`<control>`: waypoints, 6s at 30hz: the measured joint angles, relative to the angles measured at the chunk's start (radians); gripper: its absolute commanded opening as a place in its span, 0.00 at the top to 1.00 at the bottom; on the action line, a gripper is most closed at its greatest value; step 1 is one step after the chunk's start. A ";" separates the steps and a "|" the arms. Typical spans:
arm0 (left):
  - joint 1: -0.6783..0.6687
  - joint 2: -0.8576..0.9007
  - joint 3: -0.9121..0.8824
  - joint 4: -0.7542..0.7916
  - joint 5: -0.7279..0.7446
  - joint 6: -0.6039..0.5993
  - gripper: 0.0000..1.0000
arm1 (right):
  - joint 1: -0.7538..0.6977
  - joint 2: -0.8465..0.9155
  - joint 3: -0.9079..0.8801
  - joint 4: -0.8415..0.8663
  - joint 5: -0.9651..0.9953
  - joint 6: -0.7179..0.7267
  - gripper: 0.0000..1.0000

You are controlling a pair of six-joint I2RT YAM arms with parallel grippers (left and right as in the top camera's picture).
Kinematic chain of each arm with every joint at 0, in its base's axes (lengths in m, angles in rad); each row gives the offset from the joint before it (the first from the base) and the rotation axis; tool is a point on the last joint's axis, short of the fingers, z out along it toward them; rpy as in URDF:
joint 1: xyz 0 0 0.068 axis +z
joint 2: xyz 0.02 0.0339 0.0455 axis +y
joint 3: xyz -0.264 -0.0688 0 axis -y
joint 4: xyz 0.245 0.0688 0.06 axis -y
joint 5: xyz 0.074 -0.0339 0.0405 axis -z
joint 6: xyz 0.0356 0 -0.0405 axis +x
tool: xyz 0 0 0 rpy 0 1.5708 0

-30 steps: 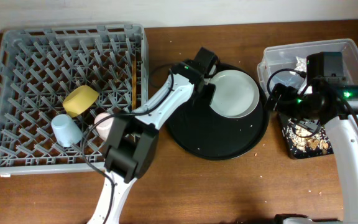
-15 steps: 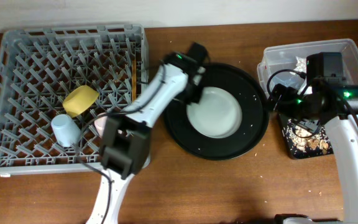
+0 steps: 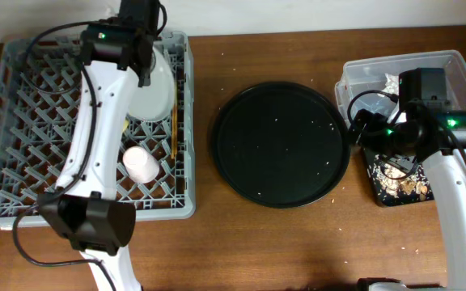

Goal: Sort waste into correct bins and load items into the dishwasher rack

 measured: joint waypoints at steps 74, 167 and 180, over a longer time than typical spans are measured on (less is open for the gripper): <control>0.039 -0.586 -0.199 -0.163 0.719 0.007 0.01 | 0.085 -1.352 -1.314 1.159 -0.159 -0.667 0.02; 0.134 -2.024 -2.245 1.328 0.529 0.026 0.01 | 0.085 -1.382 -1.410 1.192 -0.156 -0.677 0.02; 0.134 -2.024 -2.245 1.328 0.529 0.026 0.01 | 0.085 -1.382 -1.410 1.192 -0.156 -0.678 0.02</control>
